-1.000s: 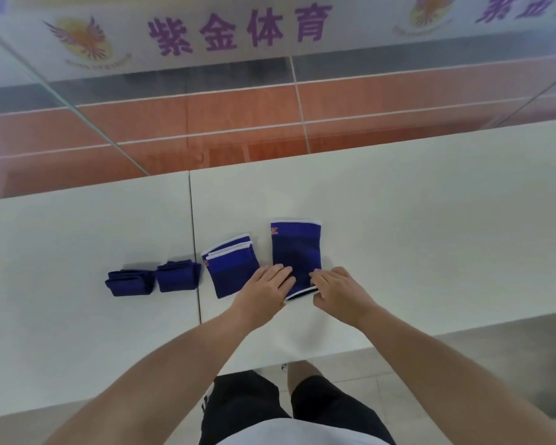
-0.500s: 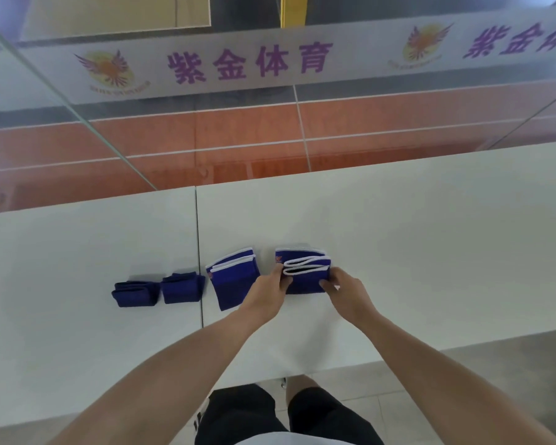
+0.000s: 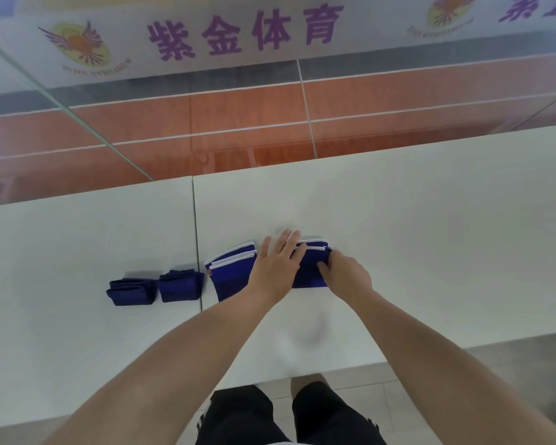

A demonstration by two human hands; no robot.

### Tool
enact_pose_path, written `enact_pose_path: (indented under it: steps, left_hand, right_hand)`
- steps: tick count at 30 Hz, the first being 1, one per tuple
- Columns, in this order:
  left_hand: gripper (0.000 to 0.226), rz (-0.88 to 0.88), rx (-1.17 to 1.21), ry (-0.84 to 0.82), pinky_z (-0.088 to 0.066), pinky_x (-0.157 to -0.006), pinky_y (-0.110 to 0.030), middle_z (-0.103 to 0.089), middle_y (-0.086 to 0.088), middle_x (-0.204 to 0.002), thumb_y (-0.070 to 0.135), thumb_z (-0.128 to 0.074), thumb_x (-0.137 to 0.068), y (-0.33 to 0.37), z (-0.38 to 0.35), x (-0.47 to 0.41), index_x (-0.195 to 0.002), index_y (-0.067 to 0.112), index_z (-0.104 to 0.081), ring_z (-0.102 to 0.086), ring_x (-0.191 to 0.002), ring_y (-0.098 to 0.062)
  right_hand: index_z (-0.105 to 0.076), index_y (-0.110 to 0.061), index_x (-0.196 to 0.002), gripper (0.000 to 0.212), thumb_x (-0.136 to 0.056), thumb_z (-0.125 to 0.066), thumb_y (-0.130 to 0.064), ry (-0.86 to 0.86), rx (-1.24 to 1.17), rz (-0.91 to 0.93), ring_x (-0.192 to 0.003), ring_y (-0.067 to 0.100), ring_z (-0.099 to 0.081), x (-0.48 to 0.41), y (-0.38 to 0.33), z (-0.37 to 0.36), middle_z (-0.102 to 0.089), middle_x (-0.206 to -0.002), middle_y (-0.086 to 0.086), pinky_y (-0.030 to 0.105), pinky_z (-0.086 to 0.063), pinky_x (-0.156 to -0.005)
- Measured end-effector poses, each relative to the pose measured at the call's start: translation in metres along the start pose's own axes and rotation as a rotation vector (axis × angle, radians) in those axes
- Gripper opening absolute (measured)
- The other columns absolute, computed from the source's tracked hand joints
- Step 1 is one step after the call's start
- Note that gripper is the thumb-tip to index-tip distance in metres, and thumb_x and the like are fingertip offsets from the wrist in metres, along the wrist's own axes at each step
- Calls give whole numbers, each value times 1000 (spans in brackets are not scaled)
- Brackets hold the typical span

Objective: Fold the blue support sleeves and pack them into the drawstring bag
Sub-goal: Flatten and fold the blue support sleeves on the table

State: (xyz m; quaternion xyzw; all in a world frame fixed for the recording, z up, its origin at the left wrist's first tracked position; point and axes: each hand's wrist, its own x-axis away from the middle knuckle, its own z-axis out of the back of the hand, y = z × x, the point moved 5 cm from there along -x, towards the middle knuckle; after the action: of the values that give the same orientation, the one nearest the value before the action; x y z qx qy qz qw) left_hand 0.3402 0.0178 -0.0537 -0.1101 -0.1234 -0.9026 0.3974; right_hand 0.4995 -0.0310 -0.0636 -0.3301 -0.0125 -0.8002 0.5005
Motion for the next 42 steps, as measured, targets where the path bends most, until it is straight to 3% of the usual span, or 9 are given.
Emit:
enact_pose_path:
  steps: [4, 8, 19, 24, 28, 32, 35, 39, 42]
  left_hand:
    - [60, 10, -104, -120, 0, -120, -58, 9, -3, -166, 36, -24, -108, -4, -9, -4, -158, 19, 2, 10, -152, -23]
    - [61, 12, -175, -120, 4, -119, -57, 20, -3, -164, 39, -16, -108, -6, -9, -5, -156, 15, 13, 18, -151, -23]
    - [66, 13, -204, -55, 4, -118, -58, 32, -6, -159, 45, -10, -105, -10, -25, -5, -153, 11, 22, 25, -149, -26]
    - [66, 18, -224, -62, 6, -118, -57, 31, -7, -160, 45, -11, -105, -7, -20, -5, -153, 12, 22, 27, -148, -28]
    - [65, 75, -121, -51, 2, -120, -57, 7, -14, -165, 42, -21, -106, -10, -7, 4, -157, 11, 5, 12, -151, -31]
    - [66, 65, -97, -37, -7, -120, -57, -20, -17, -162, 37, -39, -103, -17, 4, 22, -156, 6, -15, -11, -151, -35]
    - [63, 83, -80, -8, -15, -119, -56, -27, -15, -159, 32, -46, -100, -25, 7, 33, -153, 7, -24, -18, -149, -34]
    - [45, 88, 2, 124, -30, -114, -53, -48, -13, -142, 16, -50, -92, -35, 8, 52, -137, 9, -48, -37, -139, -35]
    - [33, 99, 79, 273, -37, -108, -47, -59, -8, -127, 16, -58, -88, -50, 19, 73, -120, 9, -60, -49, -127, -31]
  right_hand:
    - [-55, -14, -123, 34, -96, -54, -34, 208, 246, 222, -108, 28, -58, 7, -9, 9, -60, -120, 4, 37, -47, -85]
    - [-55, -10, -132, 41, -96, -56, -30, 309, 423, 554, -141, 26, -41, 18, -13, 0, -46, -149, 8, 41, -40, -108]
    - [-42, -7, -147, 47, -105, -38, -27, 301, 452, 522, -150, 26, -26, 10, -2, -24, -28, -162, 10, 53, -27, -117]
    - [-49, -16, -140, 46, -97, -58, -28, 157, 376, 457, -150, 24, -26, 4, -7, -12, -28, -163, 6, 50, -30, -117]
    - [-43, -22, -139, 47, -96, -60, -27, 5, 237, 333, -150, 22, -22, -1, -21, 3, -21, -163, 4, 41, -32, -114]
    - [-32, -24, -143, 63, -90, -66, -31, 1, 233, 250, -128, 28, -44, -1, -32, 13, -42, -145, 3, 39, -39, -103]
    - [-24, -23, -149, 81, -85, -71, -35, -11, 187, 151, -122, 30, -46, -5, -33, 13, -50, -137, 5, 40, -38, -102]
    - [-51, -18, -121, 39, -89, -66, -35, -50, 129, 87, -111, 29, -53, -11, -30, 16, -61, -119, 5, 40, -42, -91]
    - [-57, -17, -109, 18, -93, -60, -25, -61, -140, 101, -90, 24, -57, -7, -42, 35, -63, -106, 3, 34, -44, -77]
